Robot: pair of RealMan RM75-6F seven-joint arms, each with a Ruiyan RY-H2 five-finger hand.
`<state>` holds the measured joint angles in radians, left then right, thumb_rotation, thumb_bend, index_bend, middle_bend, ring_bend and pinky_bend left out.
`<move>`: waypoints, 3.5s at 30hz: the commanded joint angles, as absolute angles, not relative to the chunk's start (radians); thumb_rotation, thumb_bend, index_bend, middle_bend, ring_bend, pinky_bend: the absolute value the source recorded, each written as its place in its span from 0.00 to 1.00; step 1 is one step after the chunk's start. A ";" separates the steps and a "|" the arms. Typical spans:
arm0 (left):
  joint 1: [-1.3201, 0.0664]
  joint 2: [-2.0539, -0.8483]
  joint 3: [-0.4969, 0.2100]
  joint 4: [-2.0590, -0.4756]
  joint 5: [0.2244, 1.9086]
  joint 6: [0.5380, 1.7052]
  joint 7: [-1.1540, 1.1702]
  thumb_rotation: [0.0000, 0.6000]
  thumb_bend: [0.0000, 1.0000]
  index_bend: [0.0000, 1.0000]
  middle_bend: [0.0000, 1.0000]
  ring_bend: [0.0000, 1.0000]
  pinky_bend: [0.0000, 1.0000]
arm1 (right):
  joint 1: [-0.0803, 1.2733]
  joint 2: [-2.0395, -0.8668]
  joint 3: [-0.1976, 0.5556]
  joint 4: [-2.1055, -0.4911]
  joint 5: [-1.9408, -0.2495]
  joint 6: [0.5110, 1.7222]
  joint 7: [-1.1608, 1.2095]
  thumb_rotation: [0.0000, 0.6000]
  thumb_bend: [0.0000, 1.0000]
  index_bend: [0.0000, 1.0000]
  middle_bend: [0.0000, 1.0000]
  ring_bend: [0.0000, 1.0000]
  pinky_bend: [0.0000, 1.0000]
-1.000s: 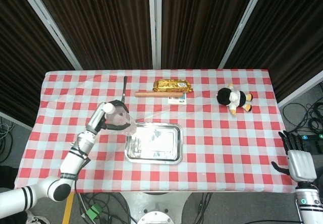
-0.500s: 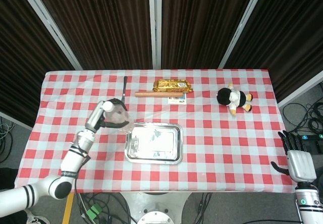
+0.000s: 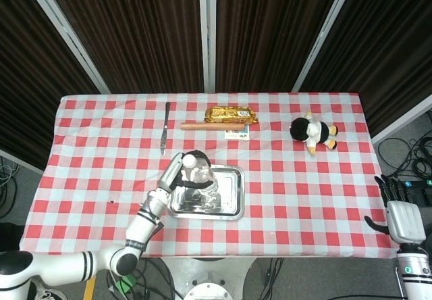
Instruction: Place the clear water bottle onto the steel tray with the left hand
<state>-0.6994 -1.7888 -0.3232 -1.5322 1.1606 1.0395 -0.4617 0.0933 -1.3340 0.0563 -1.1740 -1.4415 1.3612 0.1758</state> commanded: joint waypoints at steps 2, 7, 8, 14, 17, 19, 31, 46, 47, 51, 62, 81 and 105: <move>-0.694 -1.847 -0.290 -1.459 1.214 1.084 -0.457 1.00 0.21 0.56 0.62 0.46 0.46 | 0.092 -1.335 0.054 -1.166 -1.442 1.358 0.184 1.00 0.12 0.06 0.04 0.00 0.00; -0.686 -1.883 -0.258 -1.386 1.284 1.122 -0.465 1.00 0.20 0.56 0.62 0.46 0.46 | 0.093 -1.334 0.056 -1.164 -1.438 1.353 0.188 1.00 0.12 0.06 0.04 0.00 0.00; -0.683 -1.886 -0.253 -1.375 1.295 1.125 -0.471 1.00 0.20 0.56 0.62 0.46 0.46 | 0.094 -1.334 0.056 -1.165 -1.437 1.352 0.187 1.00 0.12 0.07 0.04 0.00 0.00; -0.665 -1.894 -0.227 -1.330 1.317 1.126 -0.494 1.00 0.19 0.55 0.61 0.46 0.45 | 0.093 -1.337 0.054 -1.159 -1.441 1.353 0.191 1.00 0.12 0.06 0.04 0.00 0.00; -0.659 -1.900 -0.205 -1.303 1.347 1.131 -0.506 1.00 0.17 0.54 0.60 0.45 0.45 | 0.094 -1.338 0.055 -1.158 -1.438 1.349 0.190 1.00 0.12 0.06 0.04 0.00 0.00; -0.657 -1.906 -0.193 -1.283 1.369 1.138 -0.514 1.00 0.16 0.54 0.59 0.45 0.44 | 0.094 -1.338 0.056 -1.157 -1.437 1.347 0.189 1.00 0.12 0.06 0.04 0.00 0.00; -0.649 -1.946 -0.163 -1.200 1.427 1.157 -0.554 1.00 0.11 0.48 0.56 0.41 0.41 | 0.095 -1.334 0.059 -1.165 -1.433 1.344 0.191 1.00 0.12 0.06 0.04 0.00 0.00; -0.657 -1.903 -0.215 -1.280 1.389 1.112 -0.563 1.00 0.01 0.23 0.34 0.25 0.29 | 0.093 -1.331 0.058 -1.168 -1.433 1.345 0.196 1.00 0.12 0.06 0.04 0.00 0.00; -0.656 -1.896 -0.217 -1.292 1.389 1.113 -0.559 1.00 0.00 0.23 0.32 0.25 0.28 | 0.093 -1.331 0.058 -1.167 -1.435 1.347 0.198 1.00 0.12 0.06 0.04 0.00 0.00; -0.657 -1.860 -0.239 -1.359 1.384 1.121 -0.525 1.00 0.00 0.21 0.30 0.23 0.27 | 0.092 -1.331 0.057 -1.164 -1.437 1.350 0.206 1.00 0.12 0.06 0.04 0.00 0.00; -0.659 -1.678 -0.336 -1.603 1.337 1.125 -0.398 1.00 0.00 0.21 0.30 0.23 0.26 | 0.093 -1.316 0.061 -1.203 -1.446 1.365 0.207 1.00 0.12 0.06 0.04 0.00 0.00; -0.597 -1.270 -0.395 -1.751 1.053 1.119 0.020 1.00 0.20 0.28 0.32 0.23 0.27 | 0.104 -1.315 0.064 -1.204 -1.420 1.318 0.227 1.00 0.12 0.06 0.04 0.00 0.00; -0.276 -1.174 -0.005 -1.592 1.372 1.419 0.324 1.00 0.24 0.29 0.32 0.22 0.24 | 0.101 -1.321 0.059 -1.191 -1.443 1.344 0.243 1.00 0.12 0.06 0.04 0.00 0.00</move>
